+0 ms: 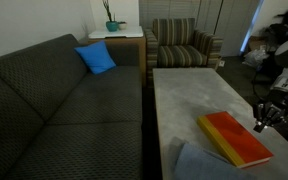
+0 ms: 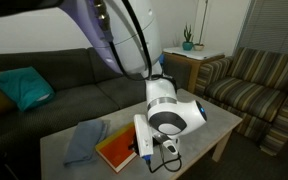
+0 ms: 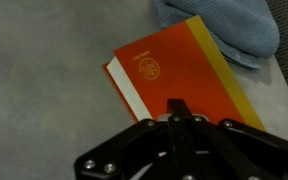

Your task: Open the cover of the book on the table

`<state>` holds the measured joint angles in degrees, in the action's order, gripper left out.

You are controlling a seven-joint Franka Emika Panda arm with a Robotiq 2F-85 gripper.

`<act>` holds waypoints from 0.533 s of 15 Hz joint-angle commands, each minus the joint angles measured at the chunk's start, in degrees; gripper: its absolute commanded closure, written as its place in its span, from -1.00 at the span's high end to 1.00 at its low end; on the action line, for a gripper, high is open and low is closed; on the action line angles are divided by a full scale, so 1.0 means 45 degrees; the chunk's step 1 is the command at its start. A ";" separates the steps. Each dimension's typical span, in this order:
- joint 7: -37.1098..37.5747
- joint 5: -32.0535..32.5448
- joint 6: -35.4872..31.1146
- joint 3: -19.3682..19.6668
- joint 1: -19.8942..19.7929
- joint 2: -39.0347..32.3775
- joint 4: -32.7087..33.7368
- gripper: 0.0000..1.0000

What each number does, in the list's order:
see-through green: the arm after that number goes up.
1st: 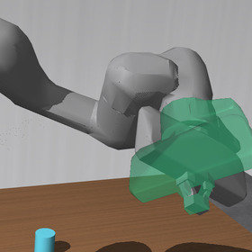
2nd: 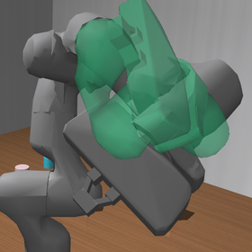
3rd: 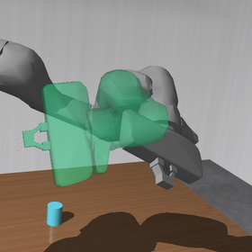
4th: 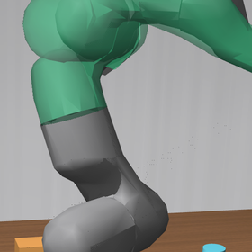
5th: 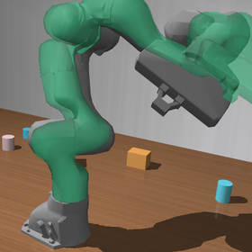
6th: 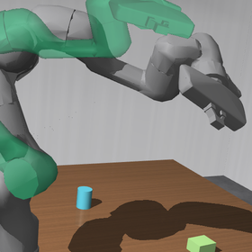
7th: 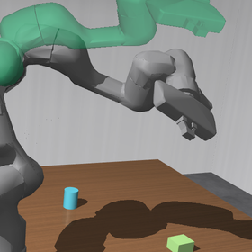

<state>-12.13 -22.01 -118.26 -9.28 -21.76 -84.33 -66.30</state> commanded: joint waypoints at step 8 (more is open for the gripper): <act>-0.0293 0.0217 -0.0125 0.0090 0.1123 0.0007 0.0928 -1.00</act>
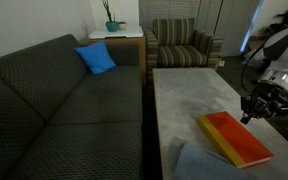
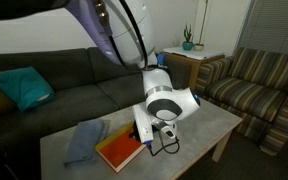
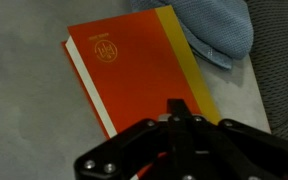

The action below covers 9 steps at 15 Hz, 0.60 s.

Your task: Open the cover of the book on the table

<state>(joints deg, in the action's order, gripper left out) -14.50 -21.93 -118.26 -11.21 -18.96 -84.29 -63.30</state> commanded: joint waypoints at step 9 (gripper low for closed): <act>0.3846 0.2045 -0.1894 0.2926 0.2051 -0.0023 0.0109 -1.00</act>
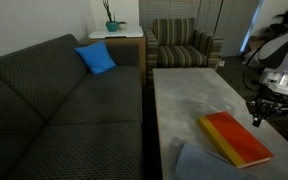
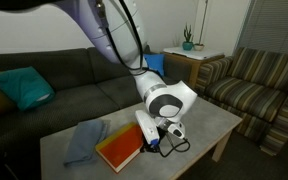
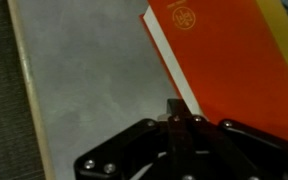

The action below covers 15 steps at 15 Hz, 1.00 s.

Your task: Open the cover of the book on the table

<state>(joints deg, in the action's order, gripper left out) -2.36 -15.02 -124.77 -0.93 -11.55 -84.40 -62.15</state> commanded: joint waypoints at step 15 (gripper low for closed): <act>0.1515 0.0806 -0.0127 0.0587 0.0300 -0.0006 0.0009 -1.00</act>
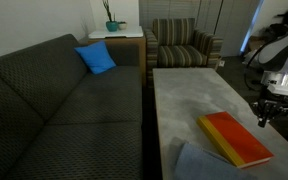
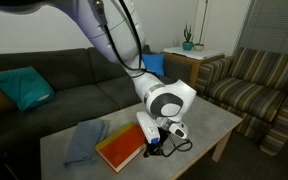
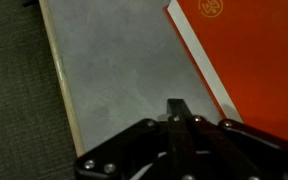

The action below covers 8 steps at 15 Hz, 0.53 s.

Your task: Open the cover of the book on the table

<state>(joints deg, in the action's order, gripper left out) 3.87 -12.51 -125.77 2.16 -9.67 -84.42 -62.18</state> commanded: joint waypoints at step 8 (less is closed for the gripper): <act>0.0672 0.0188 0.0142 -0.0053 -0.0079 -0.0014 -0.0511 -1.00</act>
<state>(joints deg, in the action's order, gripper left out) 4.74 -12.15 -125.59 2.22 -9.91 -84.49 -62.94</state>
